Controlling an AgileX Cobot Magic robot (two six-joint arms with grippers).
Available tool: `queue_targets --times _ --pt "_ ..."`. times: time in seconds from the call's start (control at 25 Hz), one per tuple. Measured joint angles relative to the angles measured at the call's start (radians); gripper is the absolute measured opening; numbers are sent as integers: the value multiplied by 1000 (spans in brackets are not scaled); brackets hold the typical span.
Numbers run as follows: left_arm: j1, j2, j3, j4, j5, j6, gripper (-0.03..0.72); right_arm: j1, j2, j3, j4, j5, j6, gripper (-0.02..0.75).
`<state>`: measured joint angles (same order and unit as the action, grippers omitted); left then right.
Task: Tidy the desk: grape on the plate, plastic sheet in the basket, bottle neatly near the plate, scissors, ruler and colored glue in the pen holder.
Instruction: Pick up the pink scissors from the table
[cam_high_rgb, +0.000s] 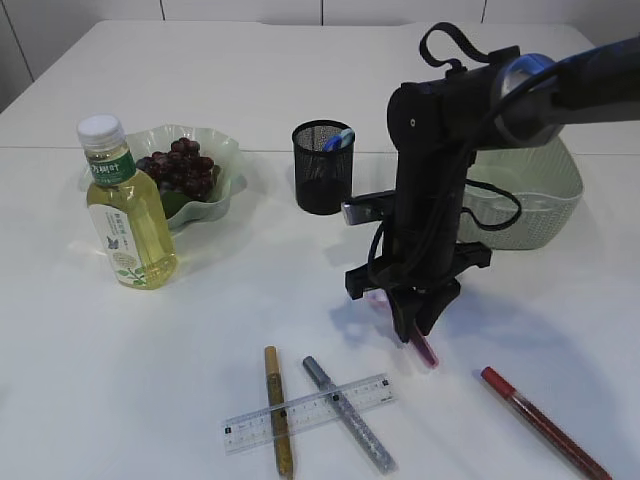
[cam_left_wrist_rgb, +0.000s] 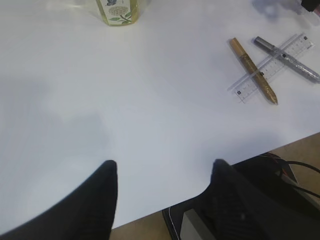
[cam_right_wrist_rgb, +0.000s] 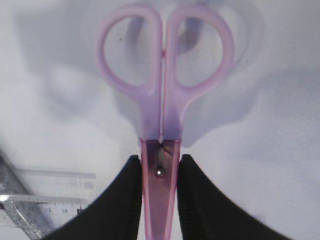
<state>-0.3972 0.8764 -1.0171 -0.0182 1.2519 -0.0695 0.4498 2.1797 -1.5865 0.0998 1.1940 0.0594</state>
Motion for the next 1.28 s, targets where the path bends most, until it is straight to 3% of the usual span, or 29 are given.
queue_targets --times 0.76,1.28 --pt "-1 0 0 2 -4 0 433 0 -3 -26 5 7 -2 198" --pt "-1 30 0 2 -20 0 433 3 -204 -26 -62 -226 -8 198"
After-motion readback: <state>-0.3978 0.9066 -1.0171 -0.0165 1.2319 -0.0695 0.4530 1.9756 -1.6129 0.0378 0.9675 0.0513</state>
